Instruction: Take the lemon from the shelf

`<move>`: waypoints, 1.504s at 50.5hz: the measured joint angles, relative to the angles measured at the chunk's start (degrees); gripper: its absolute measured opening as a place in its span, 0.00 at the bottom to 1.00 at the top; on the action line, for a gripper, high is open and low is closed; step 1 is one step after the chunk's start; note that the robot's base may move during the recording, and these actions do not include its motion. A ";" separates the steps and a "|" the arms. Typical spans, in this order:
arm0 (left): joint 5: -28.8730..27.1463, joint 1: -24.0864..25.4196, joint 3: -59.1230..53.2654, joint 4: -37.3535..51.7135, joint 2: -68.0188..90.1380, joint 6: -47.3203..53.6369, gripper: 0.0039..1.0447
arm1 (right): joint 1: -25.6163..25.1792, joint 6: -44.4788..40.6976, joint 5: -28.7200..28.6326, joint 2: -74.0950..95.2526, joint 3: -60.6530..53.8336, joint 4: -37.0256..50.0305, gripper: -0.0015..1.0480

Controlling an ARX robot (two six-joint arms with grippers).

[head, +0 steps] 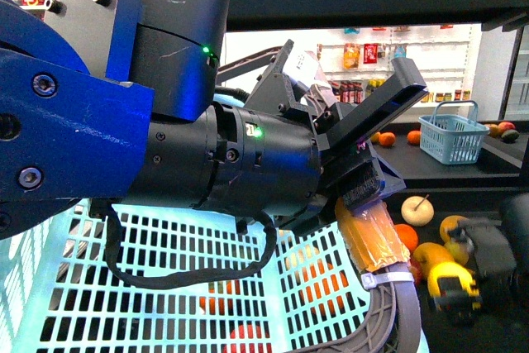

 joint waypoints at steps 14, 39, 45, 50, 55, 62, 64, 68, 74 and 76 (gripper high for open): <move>0.00 0.00 0.00 0.00 0.00 0.00 0.08 | 8.85 9.27 -7.65 -24.46 -9.20 -1.92 0.51; 0.68 -0.13 0.00 0.00 0.00 0.00 0.08 | 15.47 10.23 -7.63 -25.92 -15.21 0.28 0.68; 0.70 -0.13 0.02 0.00 0.00 0.07 0.08 | 15.19 10.05 -7.63 -26.25 -15.28 0.70 0.81; 0.90 -0.24 0.02 0.00 0.00 -0.11 0.08 | 14.27 10.21 -8.11 -26.38 -15.30 0.81 0.93; 1.18 -0.26 0.07 0.00 0.00 -1.44 0.08 | 12.44 10.05 -8.50 -26.75 -15.50 0.90 0.92; 1.18 -0.35 0.74 0.31 -0.02 -0.83 0.08 | 8.50 9.73 -8.96 -27.61 -16.41 2.45 0.93; 0.81 -0.33 0.76 0.31 -0.02 -0.50 0.08 | 6.97 9.84 -9.07 -28.00 -16.68 2.97 0.93; 0.15 -0.17 0.76 0.28 0.07 -0.42 0.08 | 2.89 9.22 -8.39 -28.72 -17.49 4.55 0.93; 0.02 -0.09 0.74 0.28 0.24 -0.70 0.08 | -1.40 8.48 -6.40 -26.12 -20.24 6.58 0.93; 0.02 -0.09 0.74 0.28 0.24 -0.72 0.08 | -1.79 8.13 -5.75 -24.37 -21.42 7.39 0.93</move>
